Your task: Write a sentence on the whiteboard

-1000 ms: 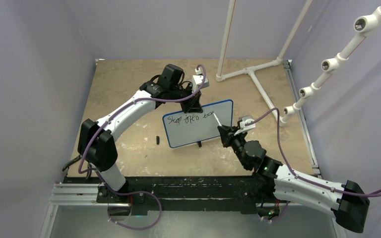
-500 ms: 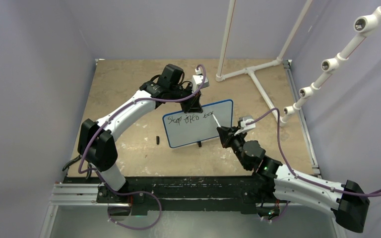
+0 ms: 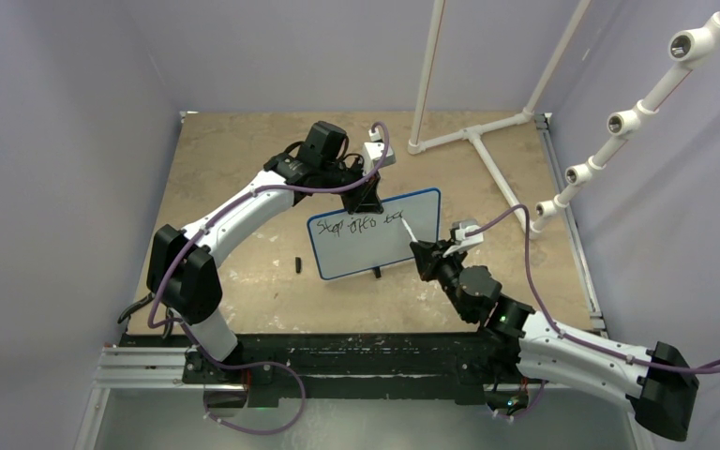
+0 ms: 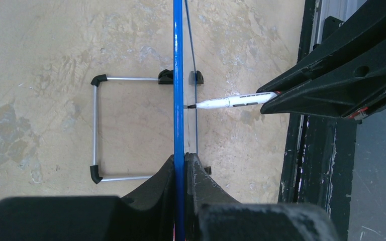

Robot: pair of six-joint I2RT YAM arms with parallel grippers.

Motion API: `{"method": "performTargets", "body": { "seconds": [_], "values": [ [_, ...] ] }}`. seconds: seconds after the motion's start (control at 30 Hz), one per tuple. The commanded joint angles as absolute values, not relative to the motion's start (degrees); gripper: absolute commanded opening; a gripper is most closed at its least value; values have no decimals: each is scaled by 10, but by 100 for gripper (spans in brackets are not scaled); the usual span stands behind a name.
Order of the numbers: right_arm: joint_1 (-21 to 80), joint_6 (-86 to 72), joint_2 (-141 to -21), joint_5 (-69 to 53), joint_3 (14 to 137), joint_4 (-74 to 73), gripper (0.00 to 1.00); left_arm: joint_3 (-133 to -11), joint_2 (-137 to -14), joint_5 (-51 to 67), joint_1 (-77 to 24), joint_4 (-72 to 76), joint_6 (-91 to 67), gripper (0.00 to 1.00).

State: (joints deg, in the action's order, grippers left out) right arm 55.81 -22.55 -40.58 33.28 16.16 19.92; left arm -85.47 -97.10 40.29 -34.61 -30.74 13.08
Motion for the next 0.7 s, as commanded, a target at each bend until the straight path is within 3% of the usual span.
{"method": "performTargets", "body": {
  "seconds": [0.0, 0.67],
  "values": [
    [556, -231, -402, 334, 162, 193, 0, -839, -965, 410, -350, -343, 147, 0],
    [556, -196, -400, 360, 171, 244, 0, -839, -966, 410, -350, -343, 147, 0]
  ]
}}
